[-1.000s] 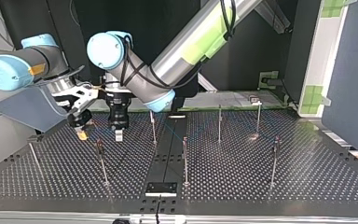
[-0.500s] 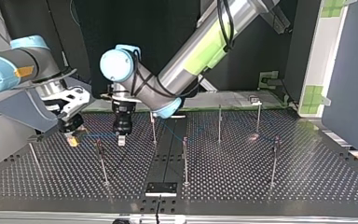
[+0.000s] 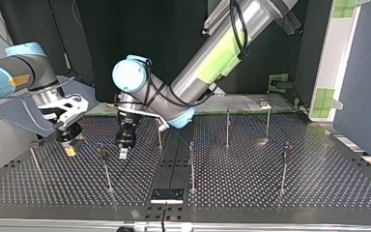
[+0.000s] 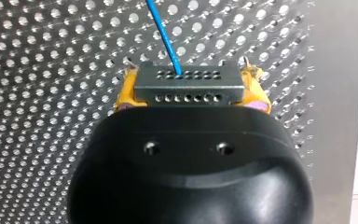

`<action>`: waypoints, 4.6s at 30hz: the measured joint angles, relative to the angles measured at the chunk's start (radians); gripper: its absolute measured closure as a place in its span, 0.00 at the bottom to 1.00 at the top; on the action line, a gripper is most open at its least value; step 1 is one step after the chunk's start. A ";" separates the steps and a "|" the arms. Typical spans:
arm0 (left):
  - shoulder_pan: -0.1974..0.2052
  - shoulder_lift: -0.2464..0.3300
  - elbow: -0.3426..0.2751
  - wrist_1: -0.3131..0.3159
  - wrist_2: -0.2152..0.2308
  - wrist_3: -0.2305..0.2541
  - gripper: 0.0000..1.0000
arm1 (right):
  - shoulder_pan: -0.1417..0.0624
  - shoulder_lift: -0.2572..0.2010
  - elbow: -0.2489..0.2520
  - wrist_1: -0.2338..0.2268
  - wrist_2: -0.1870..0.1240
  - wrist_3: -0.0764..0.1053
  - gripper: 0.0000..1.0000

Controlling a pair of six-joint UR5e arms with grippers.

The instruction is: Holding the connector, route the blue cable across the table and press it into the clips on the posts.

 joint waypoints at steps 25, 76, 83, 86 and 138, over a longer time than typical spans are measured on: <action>-0.044 0.003 -0.014 -0.082 -0.002 0.015 1.00 | 0.011 -0.009 -0.001 0.030 -0.010 -0.017 1.00; 0.039 0.001 -0.014 -0.041 0.102 -0.044 0.09 | 0.016 -0.010 -0.018 0.017 -0.009 -0.014 1.00; 0.017 0.001 -0.014 -0.112 0.103 -0.074 0.02 | 0.017 -0.010 -0.018 0.017 -0.009 -0.014 1.00; 0.007 0.001 -0.014 -0.143 0.118 -0.080 0.00 | 0.017 -0.010 -0.018 0.017 -0.009 -0.014 1.00; -0.058 0.353 -0.358 -0.014 -0.198 -0.105 0.00 | 0.016 -0.010 -0.018 0.017 -0.009 -0.014 1.00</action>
